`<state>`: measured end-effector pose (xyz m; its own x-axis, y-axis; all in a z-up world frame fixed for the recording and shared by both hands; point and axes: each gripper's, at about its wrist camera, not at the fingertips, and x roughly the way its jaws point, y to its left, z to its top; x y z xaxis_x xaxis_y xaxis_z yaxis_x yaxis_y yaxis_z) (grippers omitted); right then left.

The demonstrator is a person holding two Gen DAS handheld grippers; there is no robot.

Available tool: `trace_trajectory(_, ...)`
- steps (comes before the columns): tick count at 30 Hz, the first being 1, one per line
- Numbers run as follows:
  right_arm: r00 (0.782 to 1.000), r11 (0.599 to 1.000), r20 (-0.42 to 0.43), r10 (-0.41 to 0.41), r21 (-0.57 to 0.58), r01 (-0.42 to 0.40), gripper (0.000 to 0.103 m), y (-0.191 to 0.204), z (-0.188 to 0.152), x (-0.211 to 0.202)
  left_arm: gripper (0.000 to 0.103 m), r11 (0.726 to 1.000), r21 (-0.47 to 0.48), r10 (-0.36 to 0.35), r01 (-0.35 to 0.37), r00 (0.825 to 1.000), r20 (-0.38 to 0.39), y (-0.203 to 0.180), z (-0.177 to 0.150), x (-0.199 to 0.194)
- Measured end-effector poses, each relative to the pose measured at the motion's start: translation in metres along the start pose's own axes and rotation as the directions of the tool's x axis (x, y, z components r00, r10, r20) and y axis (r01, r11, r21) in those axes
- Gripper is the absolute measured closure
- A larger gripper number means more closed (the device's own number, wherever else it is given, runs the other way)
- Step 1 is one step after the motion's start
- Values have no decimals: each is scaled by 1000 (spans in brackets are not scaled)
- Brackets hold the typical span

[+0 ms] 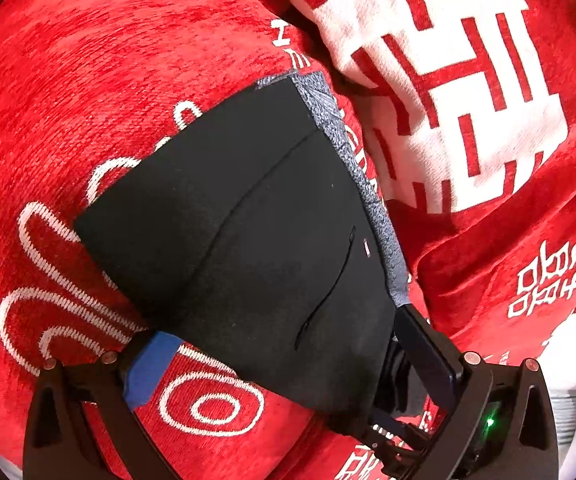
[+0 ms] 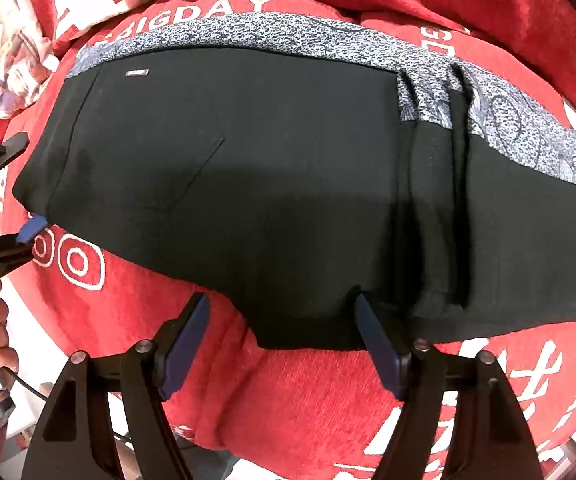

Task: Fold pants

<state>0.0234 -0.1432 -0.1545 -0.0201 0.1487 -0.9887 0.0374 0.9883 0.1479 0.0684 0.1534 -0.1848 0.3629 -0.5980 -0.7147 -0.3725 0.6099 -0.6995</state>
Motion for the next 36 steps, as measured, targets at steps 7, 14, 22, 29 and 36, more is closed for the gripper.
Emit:
trace_trajectory(7,1000,1000,4,0,-10,0,25,0,1,0,0,992,22,-122,121,992,23,-8,-1,-7)
trace_trajectory(14,1000,1000,10,7,-24,-7,25,-1,-1,0,0,995,-30,-96,98,993,66,-1,12,7)
trace_trajectory(22,999,998,43,20,-53,-18,25,8,1,-18,59,918,231,298,-323,945,137,-54,-2,21)
trace_trajectory(29,986,992,115,123,-50,-118,25,3,47,-64,65,636,548,460,-543,837,296,-91,-34,33)
trace_trajectory(36,942,930,-10,335,-157,-332,25,58,123,-83,65,309,702,483,-642,742,465,-110,-73,48)
